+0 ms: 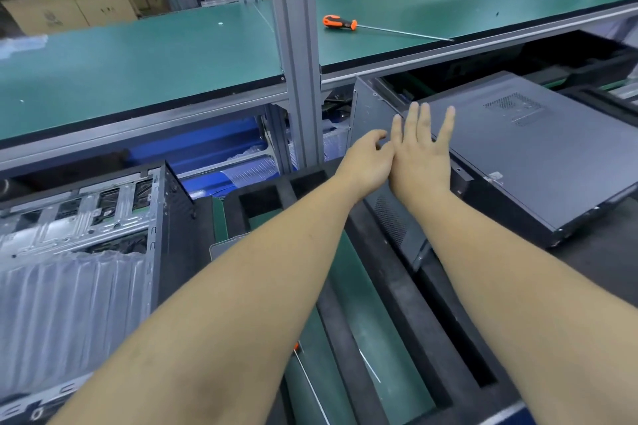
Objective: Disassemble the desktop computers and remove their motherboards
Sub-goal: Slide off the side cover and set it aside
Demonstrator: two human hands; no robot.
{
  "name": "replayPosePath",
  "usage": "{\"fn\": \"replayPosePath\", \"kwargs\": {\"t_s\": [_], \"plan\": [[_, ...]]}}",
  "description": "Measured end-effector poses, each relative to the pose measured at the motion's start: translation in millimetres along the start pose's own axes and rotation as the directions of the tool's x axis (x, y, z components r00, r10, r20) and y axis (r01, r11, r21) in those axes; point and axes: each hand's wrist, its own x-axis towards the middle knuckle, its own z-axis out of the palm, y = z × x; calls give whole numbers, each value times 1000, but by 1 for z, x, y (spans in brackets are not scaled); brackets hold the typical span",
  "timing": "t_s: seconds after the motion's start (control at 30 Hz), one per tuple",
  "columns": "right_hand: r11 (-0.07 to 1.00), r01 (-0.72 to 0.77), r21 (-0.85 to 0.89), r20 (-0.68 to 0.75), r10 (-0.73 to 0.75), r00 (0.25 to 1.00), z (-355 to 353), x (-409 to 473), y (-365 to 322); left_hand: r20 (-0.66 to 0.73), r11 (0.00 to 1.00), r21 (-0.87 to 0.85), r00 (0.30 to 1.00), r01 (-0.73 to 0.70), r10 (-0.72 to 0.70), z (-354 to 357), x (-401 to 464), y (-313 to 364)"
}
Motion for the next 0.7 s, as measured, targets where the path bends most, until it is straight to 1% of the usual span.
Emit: {"fn": "replayPosePath", "kwargs": {"t_s": [0.07, 0.1, 0.13, 0.17, 0.2, 0.23, 0.27, 0.3, 0.33, 0.37, 0.43, 0.5, 0.53, 0.6, 0.63, 0.67, 0.7], "plan": [[999, 40, 11, 26, -40, 999, -2, -6, -9, -19, 997, 69, 999, -37, 38, -7, -9, -9], [996, 73, 47, 41, -75, 996, -5, -9, -17, -43, 992, 114, 998, -50, 55, -15, -16, -14], [986, 120, 117, 42, -125, 991, -10, -13, -26, -75, 982, 176, 994, -65, 79, -25, -24, -19], [960, 169, 224, 26, -179, 984, -15, -18, -38, -108, 965, 249, 988, -80, 109, -38, -34, -25], [909, 200, 366, 1, -215, 977, -21, -25, -51, -139, 944, 319, 981, -87, 137, -53, -44, -31], [829, 192, 526, 0, -226, 974, -29, -35, -65, -169, 923, 377, 973, -83, 156, -68, -57, -37], [735, 151, 661, 37, -233, 972, -38, -46, -80, -201, 905, 421, 966, -65, 163, -83, -72, -44], [651, 100, 753, 83, -245, 966, -47, -57, -96, -237, 890, 454, 958, -41, 165, -99, -87, -52], [585, 58, 809, 121, -263, 957, -56, -70, -112, -270, 875, 484, 948, -16, 166, -115, -103, -60], [540, 40, 841, 137, -283, 949, -67, -83, -128, -296, 858, 514, 941, 10, 166, -133, -120, -69], [477, 47, 878, 121, -315, 941, -92, -108, -162, -342, 814, 579, 922, 55, 180, -172, -154, -92], [416, 132, 900, 22, -344, 939, -121, -130, -201, -413, 769, 623, 895, 141, 171, -215, -189, -121], [379, 199, 904, -54, -362, 931, -138, -140, -222, -441, 738, 643, 887, 205, 138, -238, -208, -136], [286, 299, 911, -161, -420, 893, -170, -160, -266, -452, 623, 704, 892, 341, 22, -284, -249, -170], [253, 321, 913, -171, -479, 861, -183, -169, -288, -438, 547, 741, 898, 389, -46, -305, -270, -190], [253, 339, 906, -151, -554, 819, -193, -178, -309, -410, 481, 776, 906, 409, -108, -323, -291, -208], [297, 371, 880, -117, -621, 775, -199, -185, -328, -369, 448, 798, 914, 404, -168, -337, -310, -226]]}}
